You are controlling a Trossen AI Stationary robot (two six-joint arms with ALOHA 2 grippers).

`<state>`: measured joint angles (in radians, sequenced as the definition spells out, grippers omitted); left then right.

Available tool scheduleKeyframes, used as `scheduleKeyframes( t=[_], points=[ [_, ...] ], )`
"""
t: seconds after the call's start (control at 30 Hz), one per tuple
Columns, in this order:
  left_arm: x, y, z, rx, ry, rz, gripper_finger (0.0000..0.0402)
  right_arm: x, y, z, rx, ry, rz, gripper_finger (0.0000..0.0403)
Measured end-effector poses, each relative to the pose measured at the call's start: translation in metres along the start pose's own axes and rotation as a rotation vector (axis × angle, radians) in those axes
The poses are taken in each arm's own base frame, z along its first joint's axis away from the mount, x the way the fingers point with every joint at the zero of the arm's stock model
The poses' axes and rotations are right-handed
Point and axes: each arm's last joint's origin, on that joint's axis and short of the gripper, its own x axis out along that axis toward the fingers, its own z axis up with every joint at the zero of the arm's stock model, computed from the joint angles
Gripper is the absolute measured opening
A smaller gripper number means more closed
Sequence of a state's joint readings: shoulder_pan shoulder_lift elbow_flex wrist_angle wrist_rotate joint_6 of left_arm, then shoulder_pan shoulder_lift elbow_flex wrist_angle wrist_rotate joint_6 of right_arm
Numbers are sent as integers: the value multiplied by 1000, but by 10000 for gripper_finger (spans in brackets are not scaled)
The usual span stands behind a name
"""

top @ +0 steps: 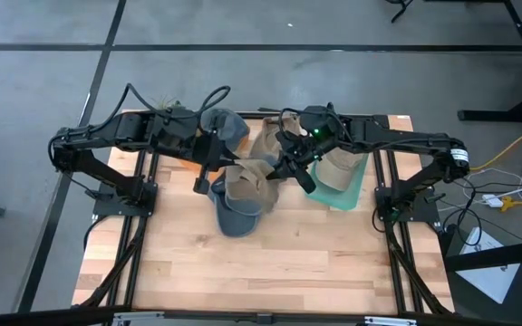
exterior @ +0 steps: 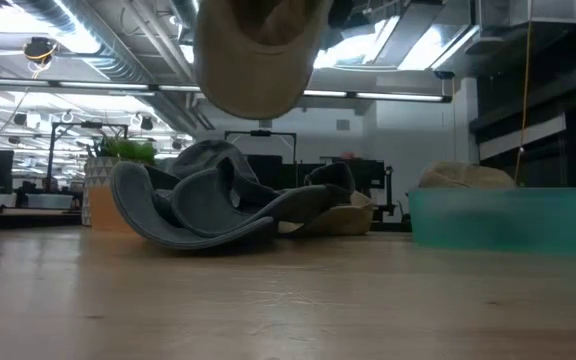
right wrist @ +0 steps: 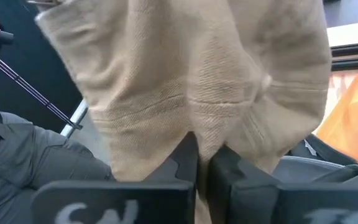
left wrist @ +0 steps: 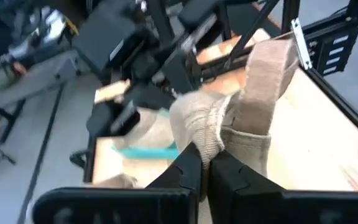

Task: Pick & Place hat
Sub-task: Put the brown cap into the blue bin

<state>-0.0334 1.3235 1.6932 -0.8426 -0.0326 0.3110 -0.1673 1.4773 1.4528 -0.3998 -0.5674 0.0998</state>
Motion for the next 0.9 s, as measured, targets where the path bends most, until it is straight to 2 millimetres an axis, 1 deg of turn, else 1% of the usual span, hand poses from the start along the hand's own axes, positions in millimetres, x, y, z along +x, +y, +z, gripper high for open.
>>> scheduleKeyframes(
  t=[0.13, 0.27, 0.33, 0.47, 0.57, 0.73, 0.83, 0.9],
  points=[
    [0, -2, -5, -54, 49, -44, 13, -6, 1, -2, -14, 18, -88, 6],
    [-1, -7, -7, -93, 49, -186, 17, -16, 2, -1, -26, 21, -198, 11],
    [-1, -9, -7, -118, 46, -229, 15, -20, 3, 0, -56, 14, -237, 9],
    [-1, -9, -8, -185, 51, -240, 12, -29, 6, 3, -172, 2, -301, 5],
    [-1, -8, -8, -220, 66, -198, 16, -33, 8, 4, -252, 9, -326, 7],
    [-2, -6, -9, -351, 75, -218, 48, -38, 7, 2, -293, 51, -403, 4],
    [-4, -5, -9, -433, 75, -247, 78, -39, 5, 0, -293, 75, -456, 5],
    [-5, -2, -10, -457, 79, -219, 100, -39, 5, 0, -295, 77, -456, 6]
  ],
)
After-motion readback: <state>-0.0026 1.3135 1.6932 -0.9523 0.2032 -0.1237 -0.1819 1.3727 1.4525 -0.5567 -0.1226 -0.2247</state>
